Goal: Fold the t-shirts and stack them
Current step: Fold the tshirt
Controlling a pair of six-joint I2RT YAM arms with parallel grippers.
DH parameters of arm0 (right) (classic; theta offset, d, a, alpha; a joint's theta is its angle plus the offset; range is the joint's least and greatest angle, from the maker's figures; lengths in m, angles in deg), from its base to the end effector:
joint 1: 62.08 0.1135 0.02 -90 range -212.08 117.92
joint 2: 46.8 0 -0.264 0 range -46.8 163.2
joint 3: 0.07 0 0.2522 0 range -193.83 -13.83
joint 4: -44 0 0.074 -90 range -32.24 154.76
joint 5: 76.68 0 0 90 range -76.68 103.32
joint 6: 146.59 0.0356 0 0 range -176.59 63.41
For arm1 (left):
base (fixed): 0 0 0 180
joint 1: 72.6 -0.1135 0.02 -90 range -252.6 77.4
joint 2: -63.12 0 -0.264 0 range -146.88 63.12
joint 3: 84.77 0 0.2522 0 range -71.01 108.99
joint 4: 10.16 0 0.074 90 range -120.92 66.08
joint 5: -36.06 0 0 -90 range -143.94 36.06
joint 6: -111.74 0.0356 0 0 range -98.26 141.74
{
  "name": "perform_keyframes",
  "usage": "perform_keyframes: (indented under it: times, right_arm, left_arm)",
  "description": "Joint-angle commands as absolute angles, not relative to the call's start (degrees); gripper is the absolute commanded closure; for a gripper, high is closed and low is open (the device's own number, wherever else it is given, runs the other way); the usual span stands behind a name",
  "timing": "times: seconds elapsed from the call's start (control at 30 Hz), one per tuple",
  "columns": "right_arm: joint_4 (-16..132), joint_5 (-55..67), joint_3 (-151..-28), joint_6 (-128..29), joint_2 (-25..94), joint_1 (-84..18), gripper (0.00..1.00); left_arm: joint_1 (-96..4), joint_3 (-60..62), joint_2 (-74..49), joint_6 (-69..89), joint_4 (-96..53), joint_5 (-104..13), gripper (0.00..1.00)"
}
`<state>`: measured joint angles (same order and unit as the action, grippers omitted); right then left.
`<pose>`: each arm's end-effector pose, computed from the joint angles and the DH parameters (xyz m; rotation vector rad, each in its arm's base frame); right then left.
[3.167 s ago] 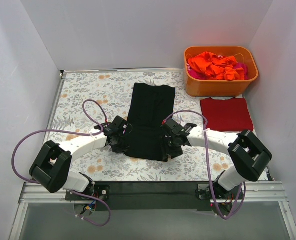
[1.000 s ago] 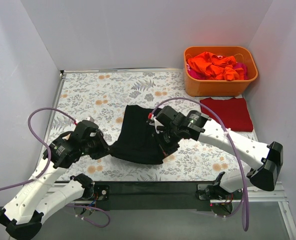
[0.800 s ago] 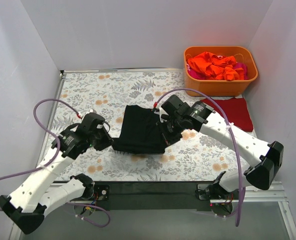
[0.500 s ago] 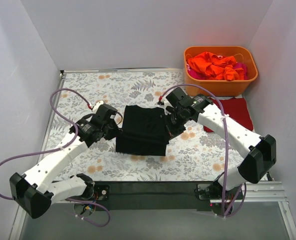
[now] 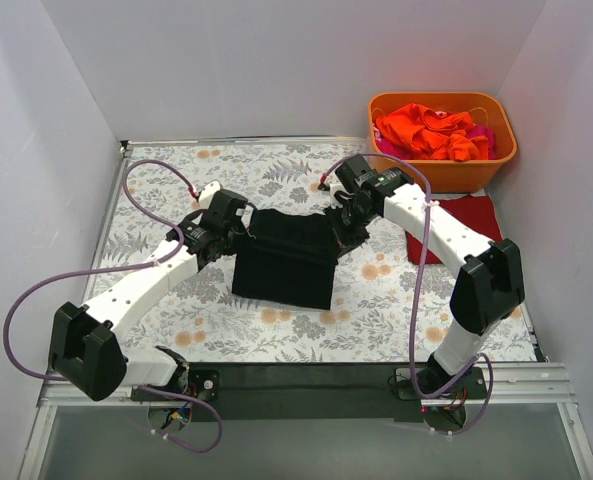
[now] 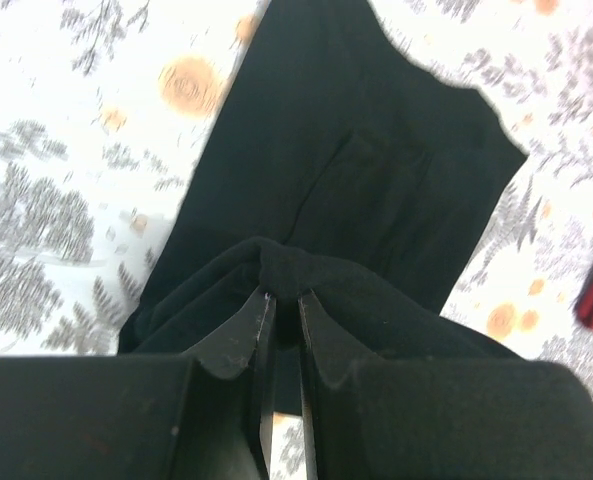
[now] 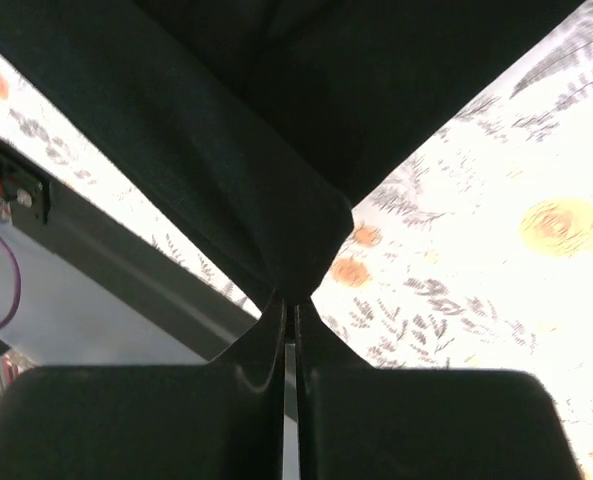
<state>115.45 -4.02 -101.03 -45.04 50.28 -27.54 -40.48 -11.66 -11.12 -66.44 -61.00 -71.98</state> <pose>0.2785 0.2046 0.2927 -0.6490 2.7612 0.6179 0.2319 -0.1326 0.2776 -1.2917 2.1362 -0.5481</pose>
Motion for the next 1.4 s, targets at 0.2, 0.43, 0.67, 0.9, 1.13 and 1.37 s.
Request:
perform_keyframes:
  times: [0.2,0.43,0.67,0.9,1.13,1.37]
  right_arm:
    - [114.8,-2.9,-104.3,-48.9,55.9,-32.8,0.99]
    - [112.4,-2.1,-106.7,-49.6,61.6,-34.8,0.99]
    - [109.9,0.7,-108.3,-49.7,66.1,-35.4,0.99]
    - [104.8,3.7,-105.8,-48.5,68.0,-36.2,0.99]
    - [101.2,6.8,-103.8,-47.6,68.3,-36.5,0.95]
    - [98.0,12.6,-103.0,-46.0,63.2,-36.6,0.71]
  left_arm:
    - [-45.5,-11.9,-17.5,-61.5,-45.3,-74.1,1.00]
    - [-47.8,-11.4,-24.9,-60.5,-40.5,-72.9,1.00]
    - [-48.6,-11.6,-29.2,-59.8,-36.5,-72.2,1.00]
    - [-48.8,-11.8,-32.8,-58.0,-32.2,-71.3,1.00]
    - [-48.7,-12.8,-35.1,-57.4,-28.5,-72.1,1.00]
    - [-48.7,-12.0,-32.7,-54.9,-27.3,-72.3,0.43]
